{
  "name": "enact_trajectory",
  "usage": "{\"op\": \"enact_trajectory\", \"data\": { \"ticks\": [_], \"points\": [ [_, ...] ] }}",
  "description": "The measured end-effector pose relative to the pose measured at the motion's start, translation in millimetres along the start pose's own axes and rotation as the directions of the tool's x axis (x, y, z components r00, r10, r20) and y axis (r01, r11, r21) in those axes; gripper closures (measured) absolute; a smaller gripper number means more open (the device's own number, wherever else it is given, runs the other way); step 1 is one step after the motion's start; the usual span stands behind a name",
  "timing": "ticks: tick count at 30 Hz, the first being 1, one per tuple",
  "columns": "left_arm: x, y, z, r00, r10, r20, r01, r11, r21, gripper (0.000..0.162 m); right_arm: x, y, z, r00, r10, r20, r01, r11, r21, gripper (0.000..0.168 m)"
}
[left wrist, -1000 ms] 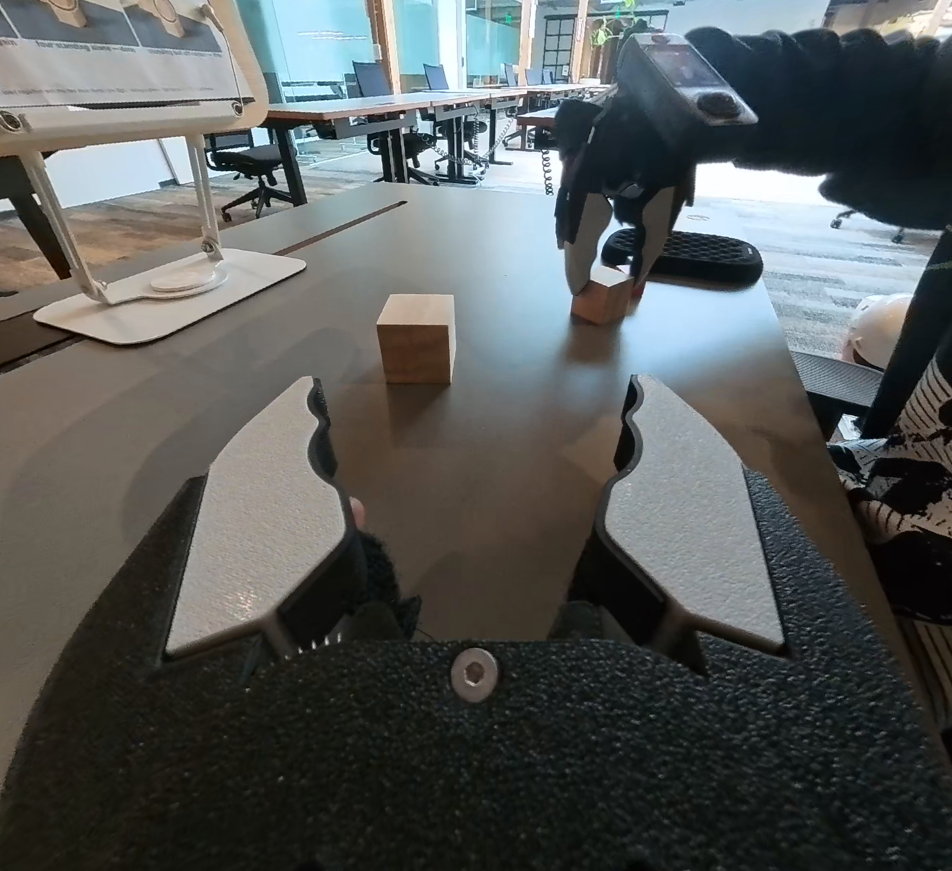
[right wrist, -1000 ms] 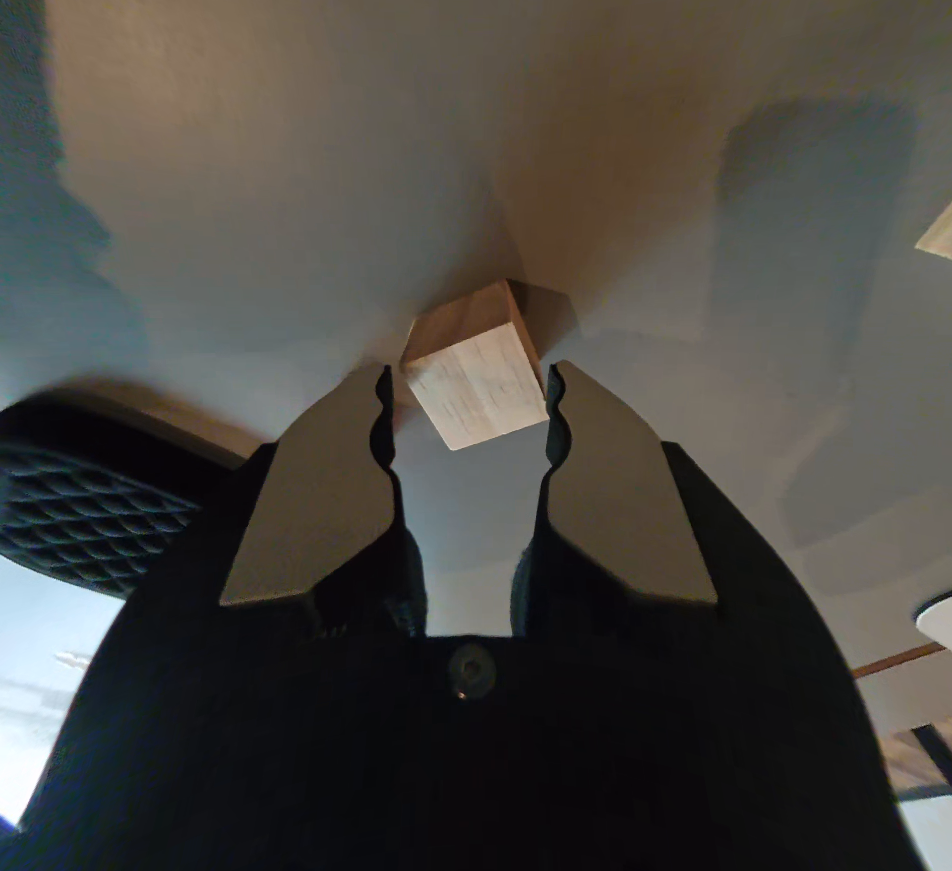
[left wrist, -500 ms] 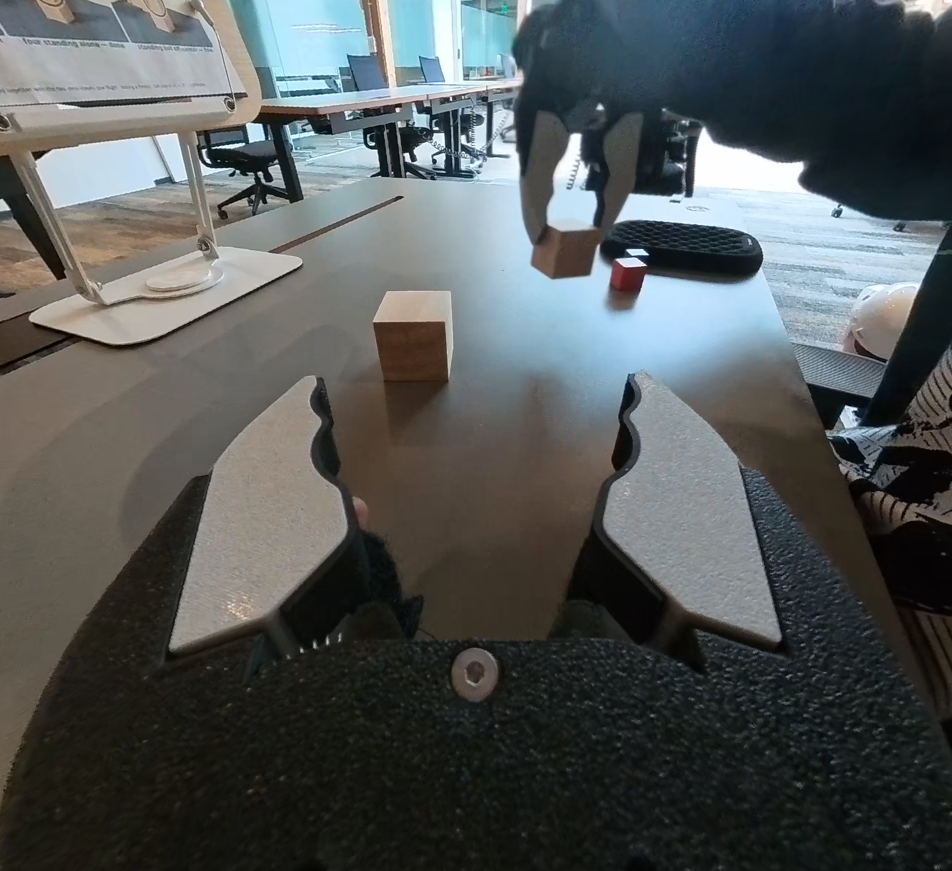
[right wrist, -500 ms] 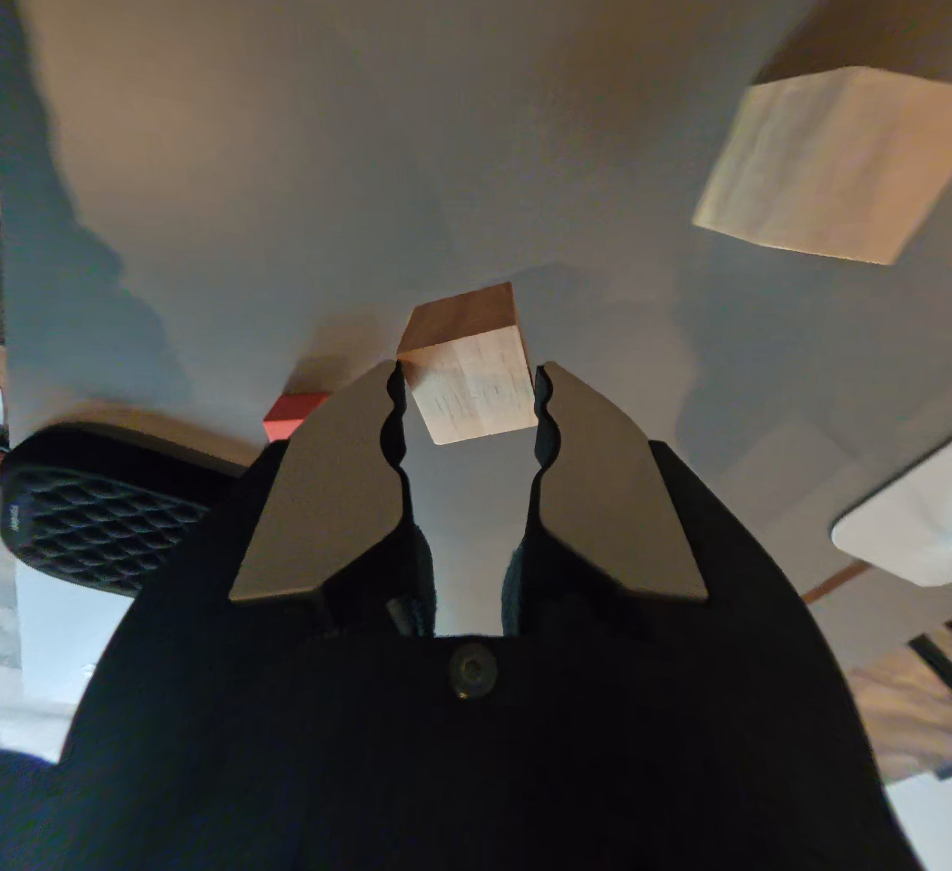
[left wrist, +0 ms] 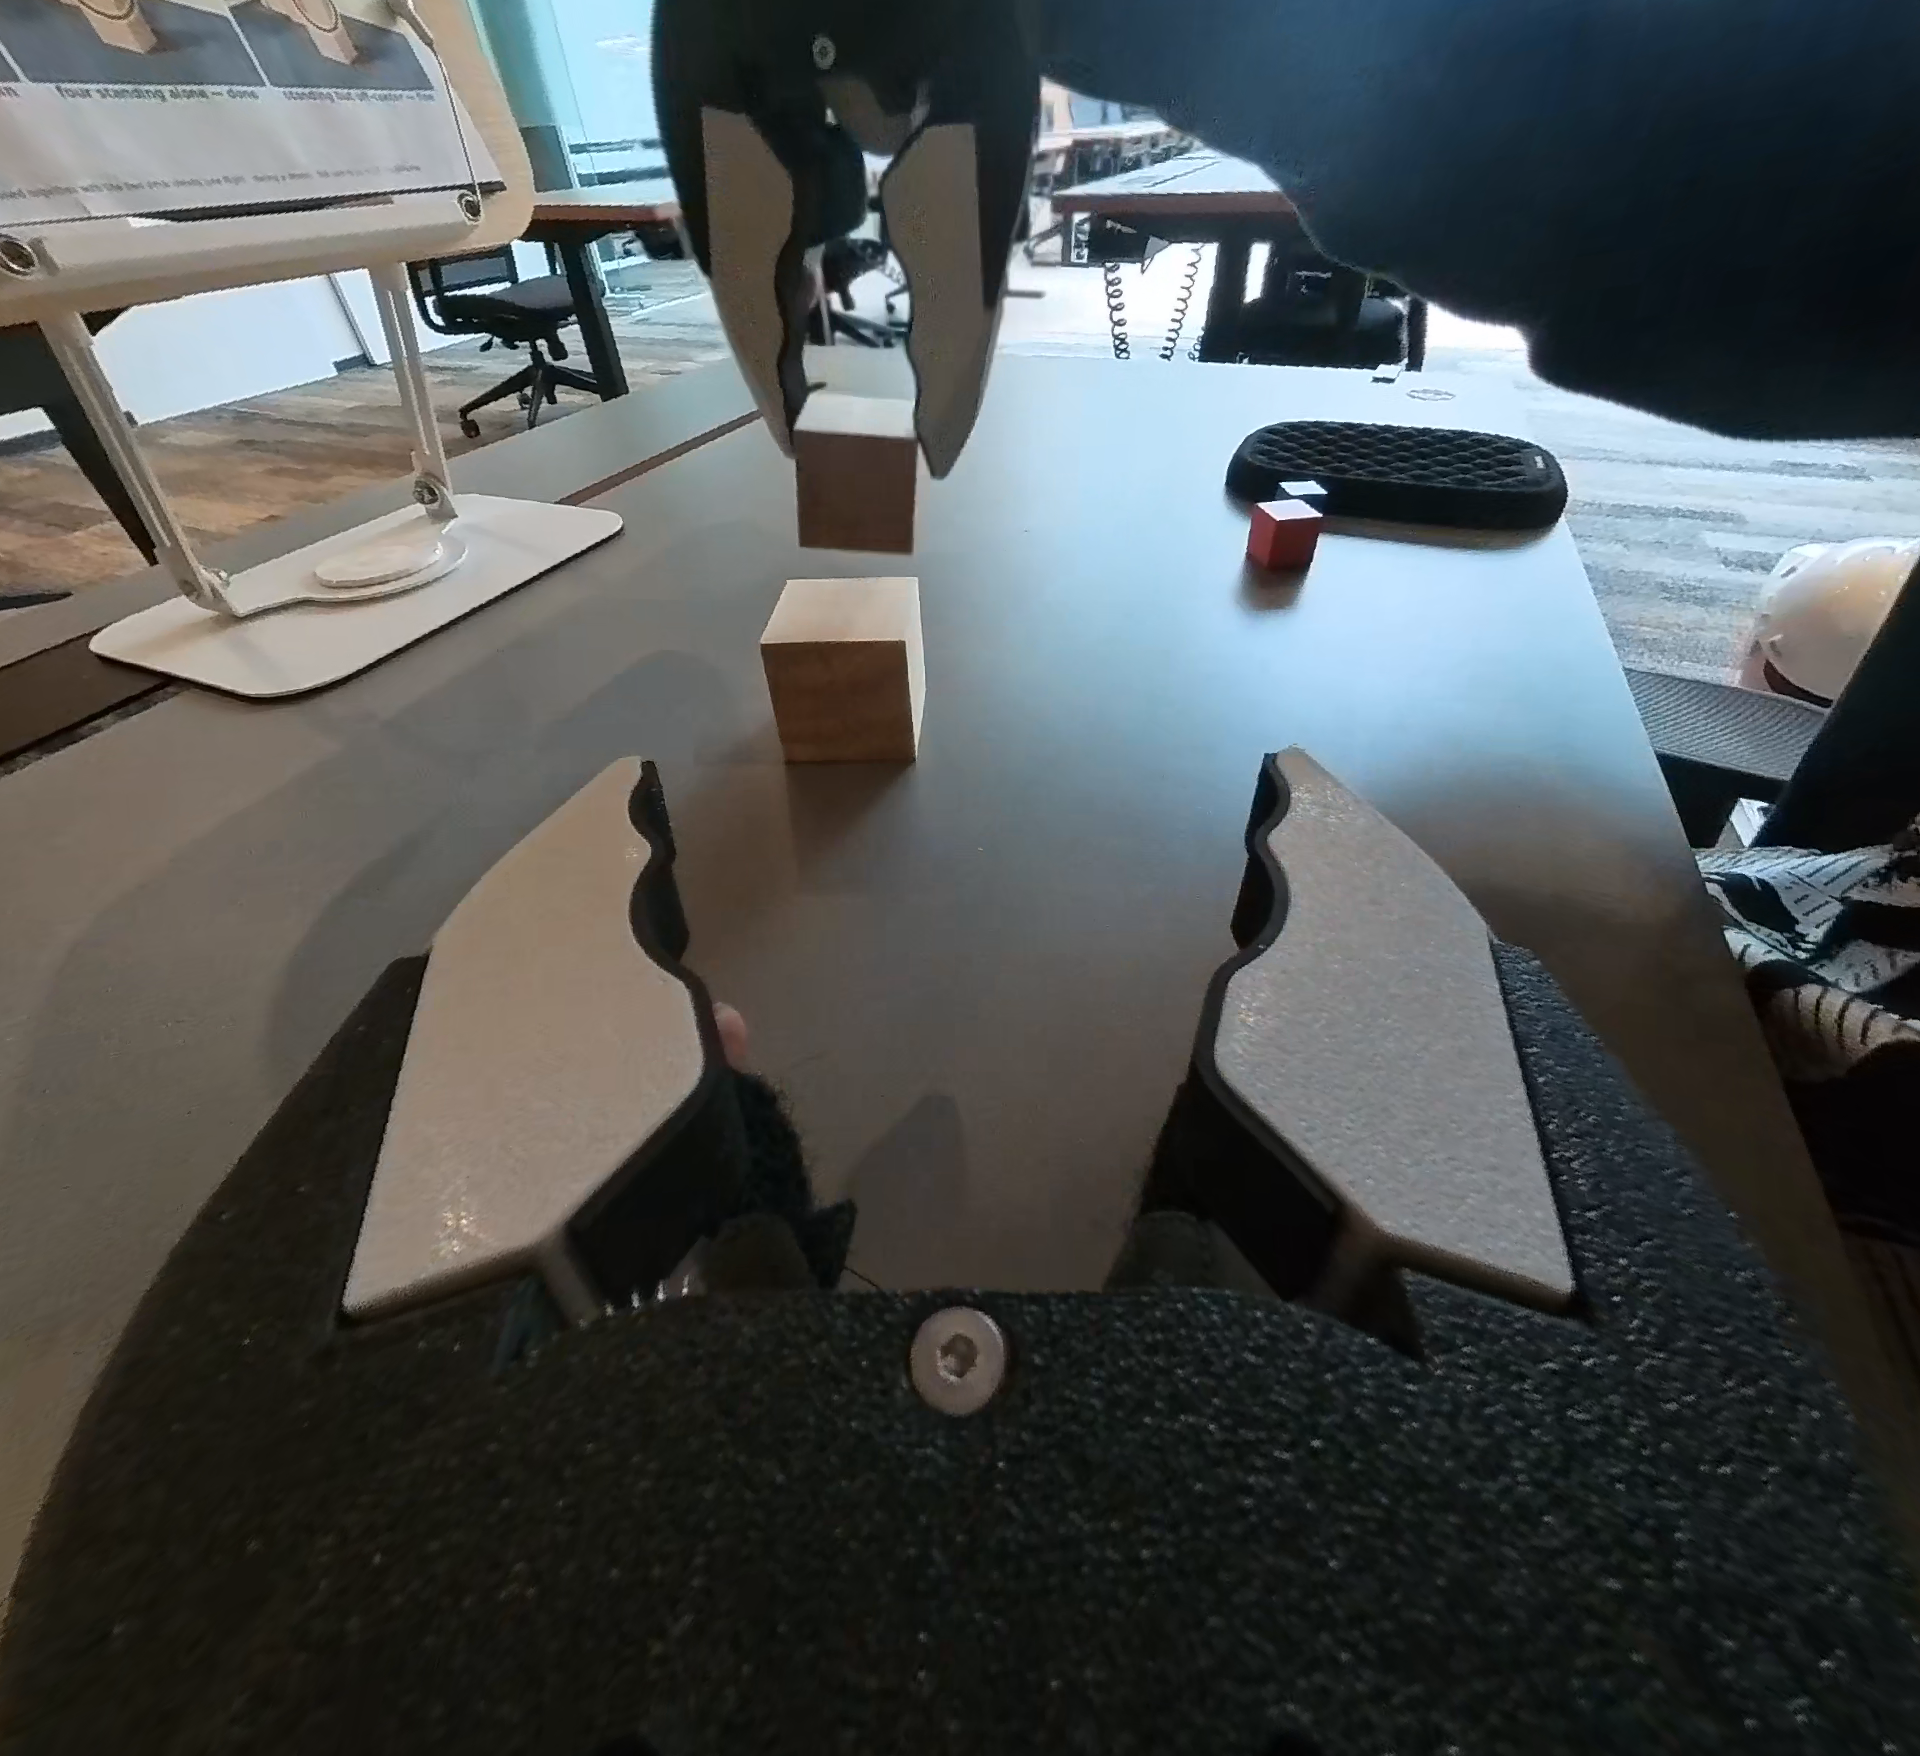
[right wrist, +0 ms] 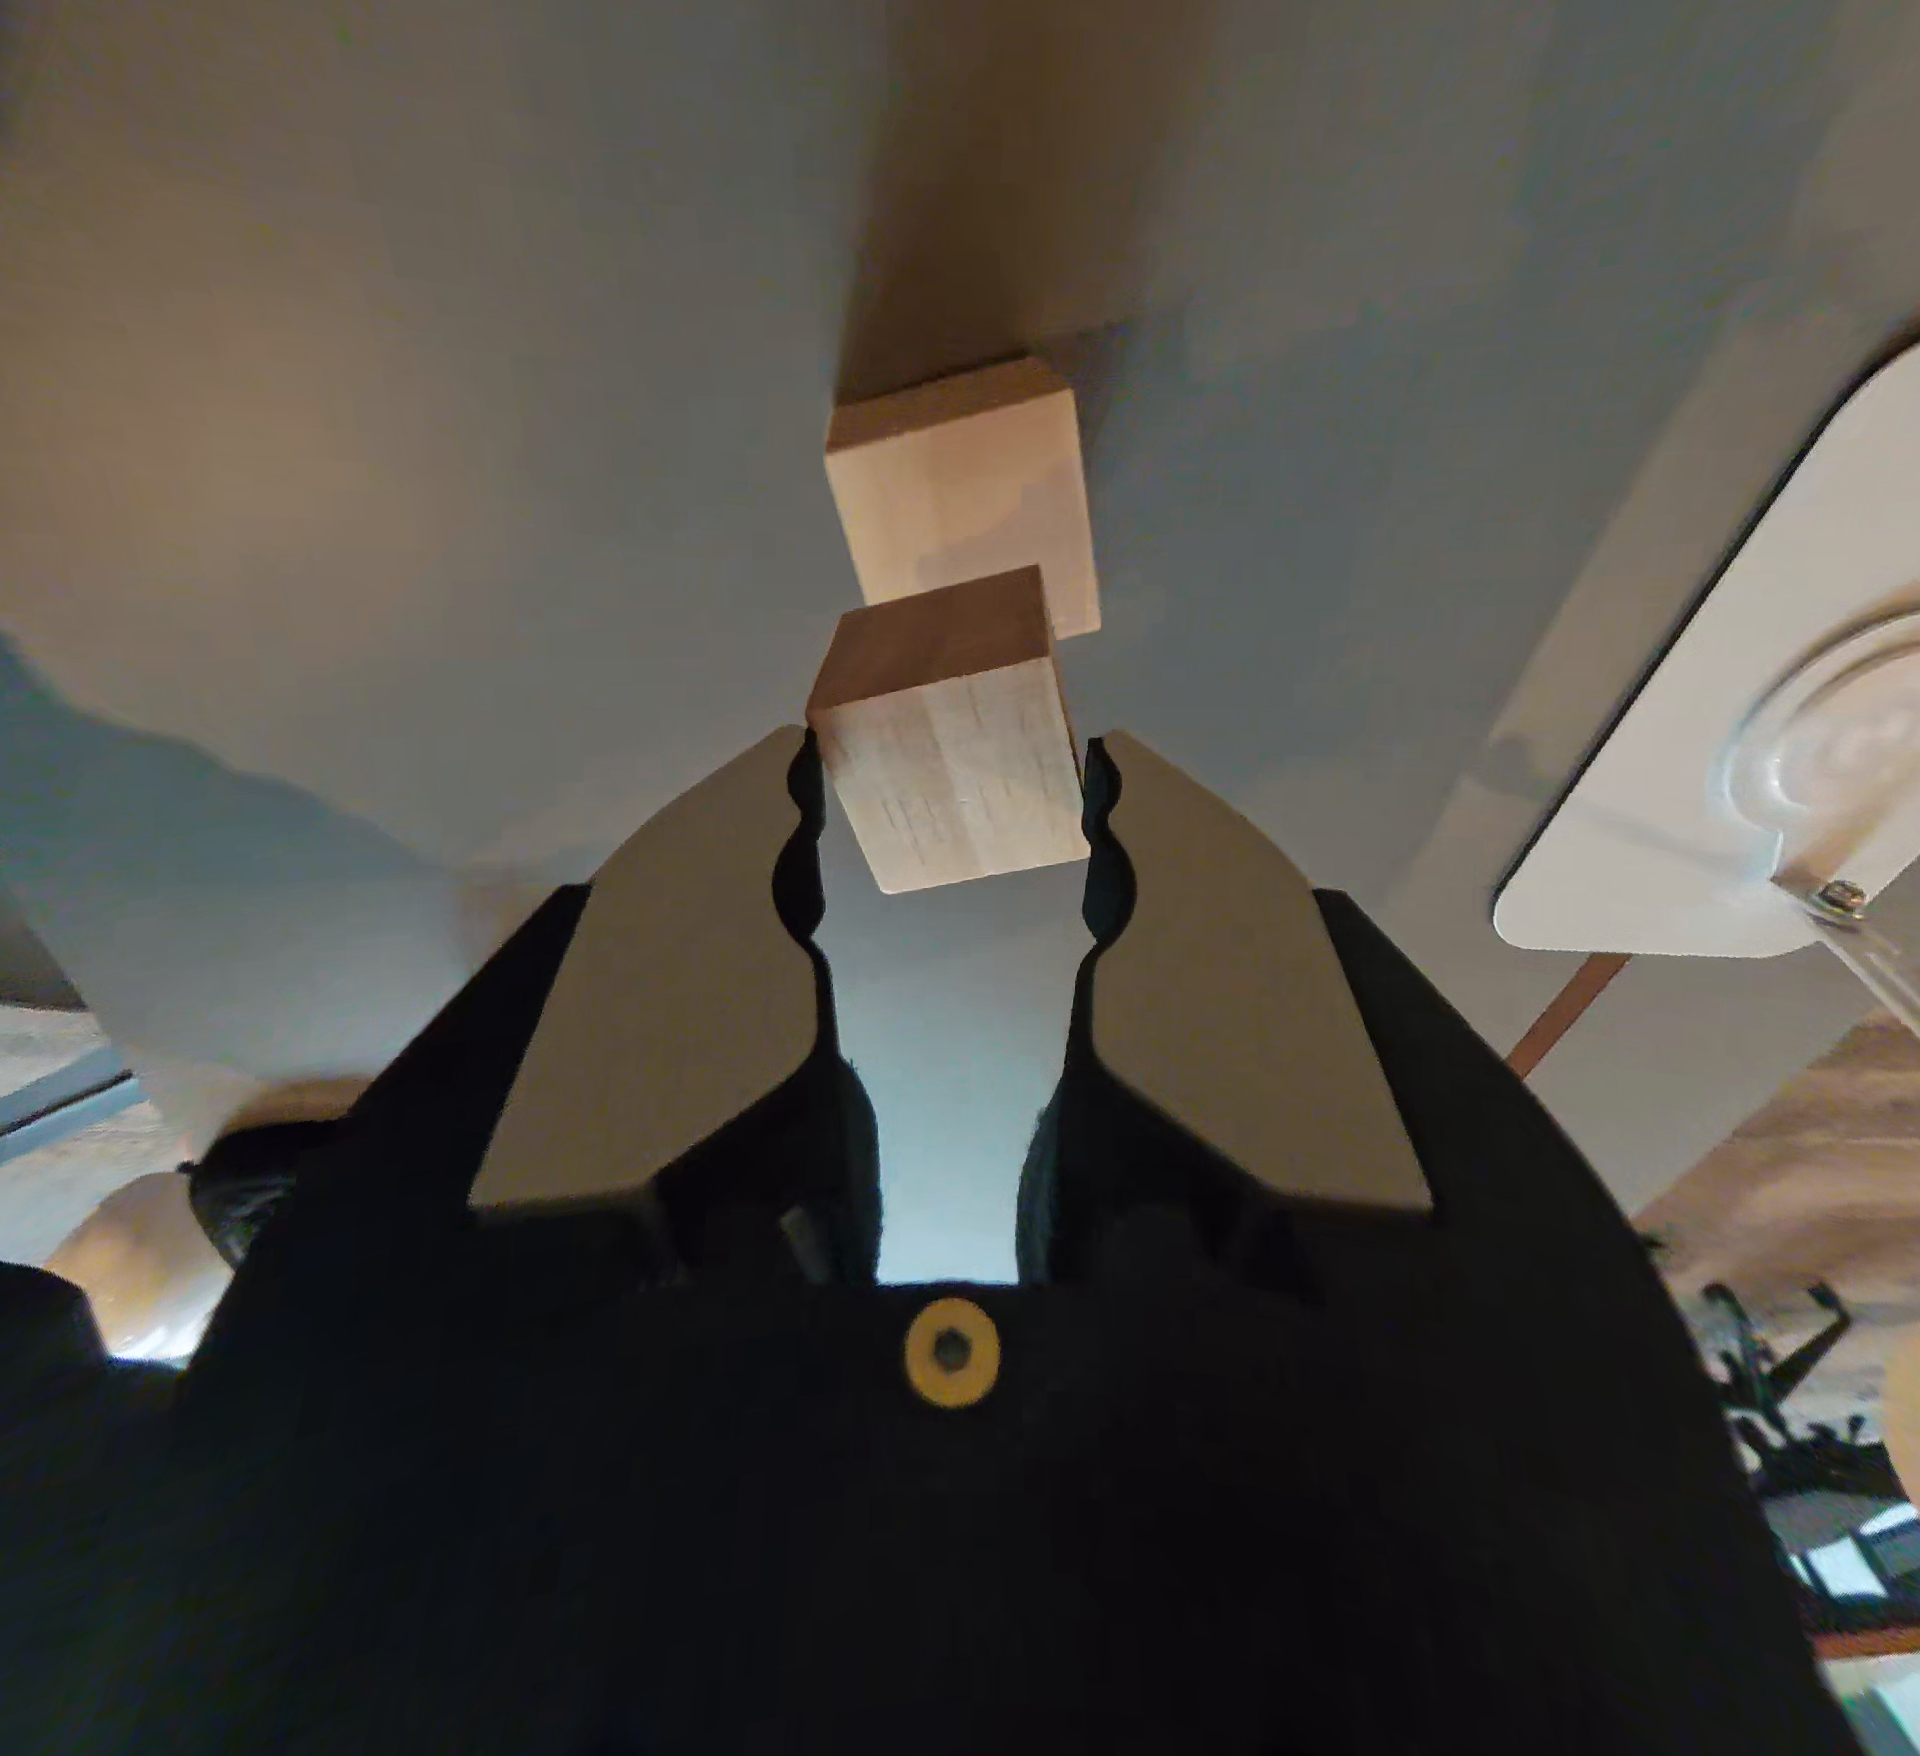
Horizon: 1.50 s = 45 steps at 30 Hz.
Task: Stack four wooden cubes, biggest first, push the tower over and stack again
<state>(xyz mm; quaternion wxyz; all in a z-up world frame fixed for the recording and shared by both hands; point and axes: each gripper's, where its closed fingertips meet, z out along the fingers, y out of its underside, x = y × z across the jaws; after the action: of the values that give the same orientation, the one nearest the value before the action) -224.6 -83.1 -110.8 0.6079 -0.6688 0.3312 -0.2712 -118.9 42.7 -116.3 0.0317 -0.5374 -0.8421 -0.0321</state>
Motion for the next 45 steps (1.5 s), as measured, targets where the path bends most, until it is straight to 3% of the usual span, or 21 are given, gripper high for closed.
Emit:
{"op": "enact_trajectory", "data": {
  "ticks": [18,34,40,45],
  "points": [
    [-1,0,1,1.0,0.002,0.006,-0.002,1.0,-0.006,0.059,4,-15,25,0.991,0.07,0.11,-0.069,0.997,-0.017,0.12],
    [1,0,1,1.0,0.008,-0.004,-0.008,1.0,-0.003,0.06,10,-19,27,0.99,0.068,0.122,-0.068,0.998,-0.002,0.118],
    [2,0,1,1.0,0.014,-0.007,-0.014,1.0,-0.005,0.06,9,-21,18,0.988,0.095,0.12,-0.1,0.994,0.039,0.102],
    [1,0,1,1.0,0.006,-0.005,-0.006,1.0,-0.004,0.06,9,-27,-4,0.993,0.115,0.024,-0.118,0.982,0.145,0.082]
  ]
}}
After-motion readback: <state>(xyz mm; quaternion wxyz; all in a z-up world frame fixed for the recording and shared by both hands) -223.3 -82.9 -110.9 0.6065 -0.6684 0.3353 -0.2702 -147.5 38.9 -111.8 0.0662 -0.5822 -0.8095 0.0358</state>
